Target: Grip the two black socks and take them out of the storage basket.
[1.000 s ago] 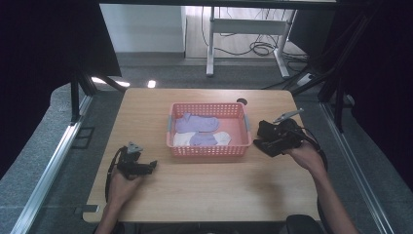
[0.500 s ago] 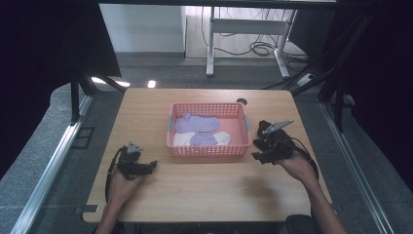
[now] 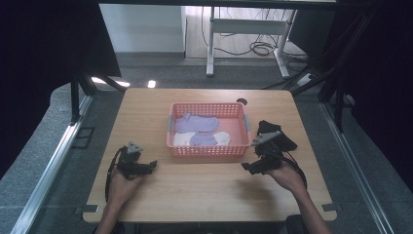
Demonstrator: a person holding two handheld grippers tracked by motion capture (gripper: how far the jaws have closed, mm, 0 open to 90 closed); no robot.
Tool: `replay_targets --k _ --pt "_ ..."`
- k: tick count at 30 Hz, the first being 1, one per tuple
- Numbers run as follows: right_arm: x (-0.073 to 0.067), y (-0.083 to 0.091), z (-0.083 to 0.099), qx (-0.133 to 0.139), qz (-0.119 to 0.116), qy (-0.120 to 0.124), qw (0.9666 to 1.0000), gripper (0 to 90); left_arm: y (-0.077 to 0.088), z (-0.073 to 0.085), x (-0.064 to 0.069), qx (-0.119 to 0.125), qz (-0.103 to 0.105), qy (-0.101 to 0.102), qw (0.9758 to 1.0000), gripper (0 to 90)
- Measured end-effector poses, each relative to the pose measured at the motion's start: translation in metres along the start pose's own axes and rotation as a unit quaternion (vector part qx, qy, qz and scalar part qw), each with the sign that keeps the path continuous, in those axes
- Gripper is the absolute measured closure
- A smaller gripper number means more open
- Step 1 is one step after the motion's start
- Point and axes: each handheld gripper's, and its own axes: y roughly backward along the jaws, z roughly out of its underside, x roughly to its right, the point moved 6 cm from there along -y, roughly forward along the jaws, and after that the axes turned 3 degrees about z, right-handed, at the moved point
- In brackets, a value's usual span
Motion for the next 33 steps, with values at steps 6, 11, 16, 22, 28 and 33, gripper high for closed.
replay_targets --k 6,11,16,22,28,33 --pt "-0.01 -0.016 0.009 -0.004 -0.003 0.005 1.0 13.8 0.0 0.0 0.0 -0.001 0.0 0.0 1.0 13.0" --pt "-0.017 -0.032 0.019 -0.01 -0.006 0.006 0.9999 13.8 0.0 0.0 0.0 -0.001 0.0 0.0 1.0 13.0" --pt "-0.02 -0.041 0.024 -0.002 -0.016 0.0 0.9999 13.2 0.0 0.0 0.0 0.0 -0.001 0.001 1.0 13.0" --pt "-0.022 -0.052 0.03 0.012 -0.025 -0.009 0.9996 10.9 0.0 0.0 0.0 0.0 0.0 0.001 1.0 13.1" --pt "-0.019 -0.06 0.034 0.045 -0.022 -0.012 0.9987 0.0 0.0 0.0 0.0 0.0 0.0 0.001 1.0 13.1" --pt "-0.018 -0.062 0.036 0.067 -0.016 -0.018 0.9975 0.0 0.0 0.0 0.0 0.001 0.0 0.001 1.0 13.1"
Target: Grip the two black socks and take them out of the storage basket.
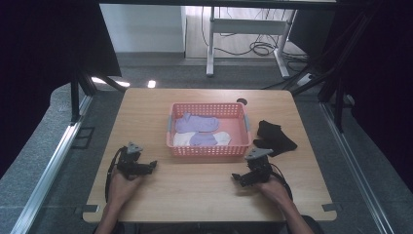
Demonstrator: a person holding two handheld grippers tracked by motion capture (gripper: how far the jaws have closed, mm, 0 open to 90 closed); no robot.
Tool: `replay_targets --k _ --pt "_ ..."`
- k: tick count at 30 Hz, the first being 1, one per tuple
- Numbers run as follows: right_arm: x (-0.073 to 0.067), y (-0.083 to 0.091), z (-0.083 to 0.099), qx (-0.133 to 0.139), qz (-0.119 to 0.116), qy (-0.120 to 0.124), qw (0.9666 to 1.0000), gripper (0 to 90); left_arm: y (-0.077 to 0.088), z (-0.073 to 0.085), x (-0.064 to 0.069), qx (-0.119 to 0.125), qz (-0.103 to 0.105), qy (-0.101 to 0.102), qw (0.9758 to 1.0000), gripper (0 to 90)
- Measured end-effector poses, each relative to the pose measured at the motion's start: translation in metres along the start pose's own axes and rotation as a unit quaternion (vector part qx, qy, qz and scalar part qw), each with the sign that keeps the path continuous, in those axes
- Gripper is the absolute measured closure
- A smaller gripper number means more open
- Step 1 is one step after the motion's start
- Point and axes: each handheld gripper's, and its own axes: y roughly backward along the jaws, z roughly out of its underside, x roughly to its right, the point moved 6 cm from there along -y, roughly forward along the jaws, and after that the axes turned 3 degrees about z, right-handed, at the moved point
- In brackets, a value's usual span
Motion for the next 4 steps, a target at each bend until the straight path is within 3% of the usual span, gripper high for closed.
replay_targets --k 4 --pt "0.0 0.0 0.0001 0.0 0.0 0.0 1.0 0.0 0.0 0.0 0.0 0.0 0.001 0.001 1.0 13.1"
